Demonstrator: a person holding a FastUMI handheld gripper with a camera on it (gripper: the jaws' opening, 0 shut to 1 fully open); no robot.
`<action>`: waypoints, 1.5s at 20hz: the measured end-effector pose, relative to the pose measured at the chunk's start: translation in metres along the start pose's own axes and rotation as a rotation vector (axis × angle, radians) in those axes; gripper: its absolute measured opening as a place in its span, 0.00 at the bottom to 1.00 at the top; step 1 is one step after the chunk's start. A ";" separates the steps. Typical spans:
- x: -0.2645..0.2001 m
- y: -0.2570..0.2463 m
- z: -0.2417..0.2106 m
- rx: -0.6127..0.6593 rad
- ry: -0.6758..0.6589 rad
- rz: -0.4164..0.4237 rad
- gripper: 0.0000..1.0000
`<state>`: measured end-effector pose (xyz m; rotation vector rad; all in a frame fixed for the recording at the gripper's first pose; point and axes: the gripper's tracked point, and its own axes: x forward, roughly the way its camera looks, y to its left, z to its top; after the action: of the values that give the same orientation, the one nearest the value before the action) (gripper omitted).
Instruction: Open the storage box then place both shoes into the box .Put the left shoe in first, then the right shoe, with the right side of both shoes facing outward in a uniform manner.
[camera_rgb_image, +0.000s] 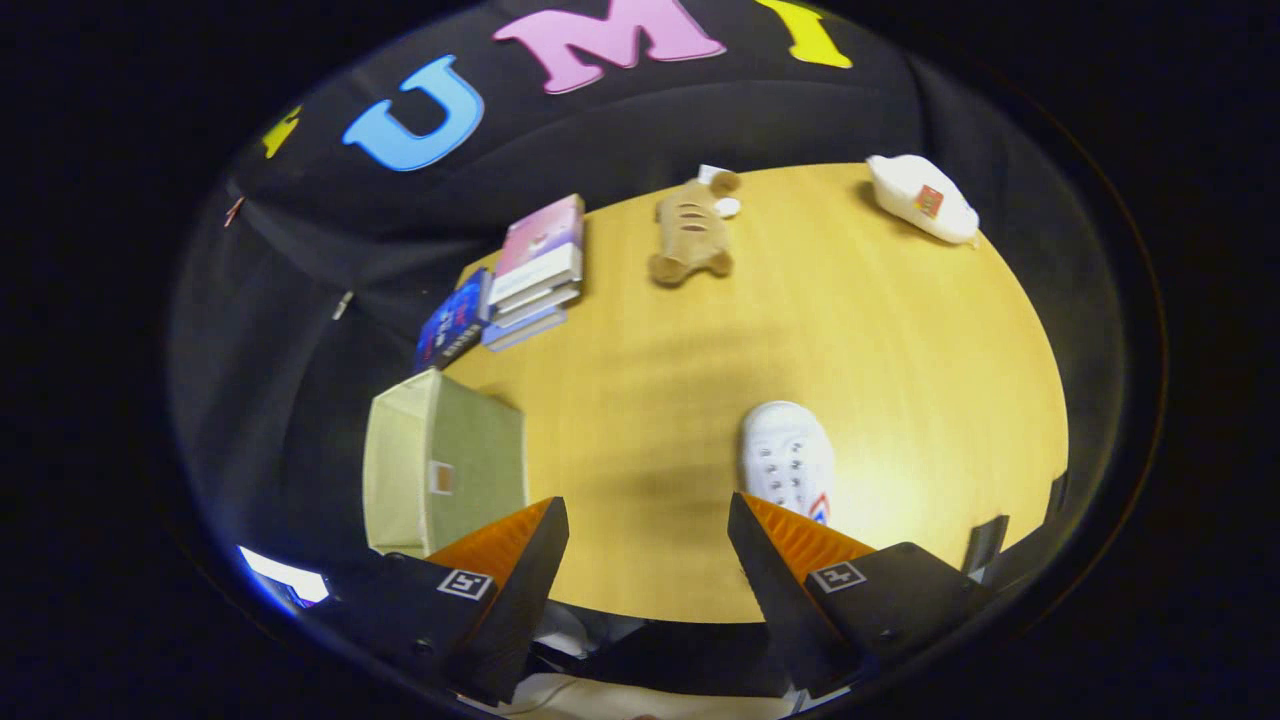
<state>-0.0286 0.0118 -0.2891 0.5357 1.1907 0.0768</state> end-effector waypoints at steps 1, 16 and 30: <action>0.005 -0.025 -0.004 0.010 0.010 -0.037 0.99; 0.103 -0.130 -0.064 -0.048 0.245 -0.189 0.93; 0.082 -0.098 -0.051 0.109 0.199 -0.089 0.22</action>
<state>-0.0642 -0.0285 -0.4158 0.5795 1.4173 -0.0110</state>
